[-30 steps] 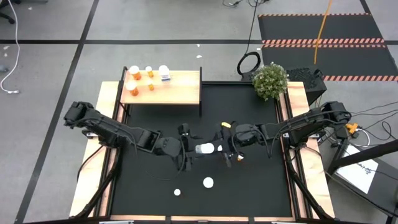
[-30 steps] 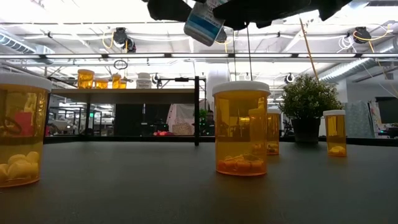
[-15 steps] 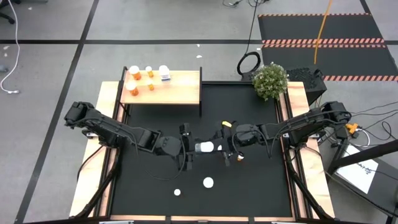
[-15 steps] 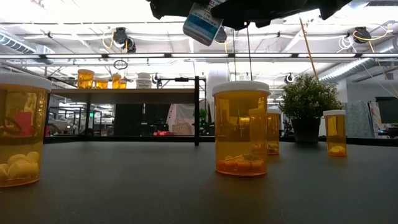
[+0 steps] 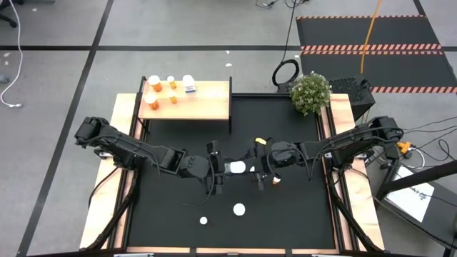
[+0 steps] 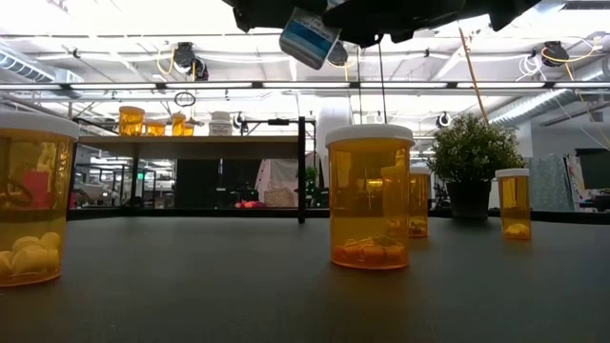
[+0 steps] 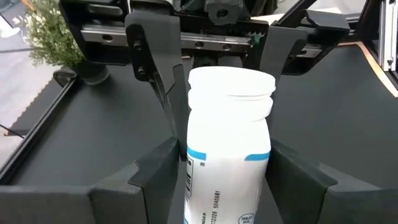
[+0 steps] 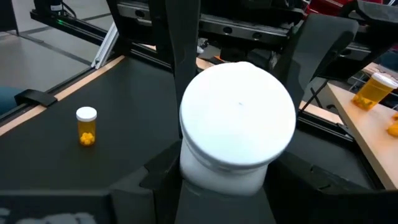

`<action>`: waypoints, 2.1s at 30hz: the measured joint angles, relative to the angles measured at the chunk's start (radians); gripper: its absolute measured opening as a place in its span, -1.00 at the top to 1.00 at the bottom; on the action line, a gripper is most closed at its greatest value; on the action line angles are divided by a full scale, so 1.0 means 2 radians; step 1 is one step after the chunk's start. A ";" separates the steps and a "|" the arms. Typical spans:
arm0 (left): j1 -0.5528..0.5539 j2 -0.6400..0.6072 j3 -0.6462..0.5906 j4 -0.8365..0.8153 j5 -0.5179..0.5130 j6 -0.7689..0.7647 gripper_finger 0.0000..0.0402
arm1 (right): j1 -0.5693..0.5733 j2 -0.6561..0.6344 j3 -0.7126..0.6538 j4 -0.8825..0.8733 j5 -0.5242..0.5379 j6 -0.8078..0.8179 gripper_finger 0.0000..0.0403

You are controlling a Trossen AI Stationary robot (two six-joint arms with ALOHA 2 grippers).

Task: Pick and place medicine bottles onto shelf by color
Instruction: Put the white pill bottle on the shelf aligned with the other white pill bottle

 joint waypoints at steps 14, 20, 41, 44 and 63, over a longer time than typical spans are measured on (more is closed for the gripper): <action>0.003 0.000 0.000 0.003 -0.008 0.007 -0.03 | 0.000 -0.001 0.000 0.003 0.013 0.006 0.08; 0.003 -0.001 0.000 -0.002 -0.010 0.008 0.13 | 0.000 -0.001 0.000 0.003 0.015 0.010 0.08; -0.018 -0.059 0.000 0.040 -0.069 0.004 0.12 | 0.010 -0.021 0.002 0.054 0.040 0.057 -0.55; -0.018 -0.051 -0.010 0.096 -0.072 0.008 0.14 | 0.011 -0.020 0.002 0.068 0.039 0.066 -0.53; -0.016 -0.047 -0.098 0.336 -0.045 0.068 0.11 | 0.009 -0.019 0.001 0.099 0.040 0.087 0.04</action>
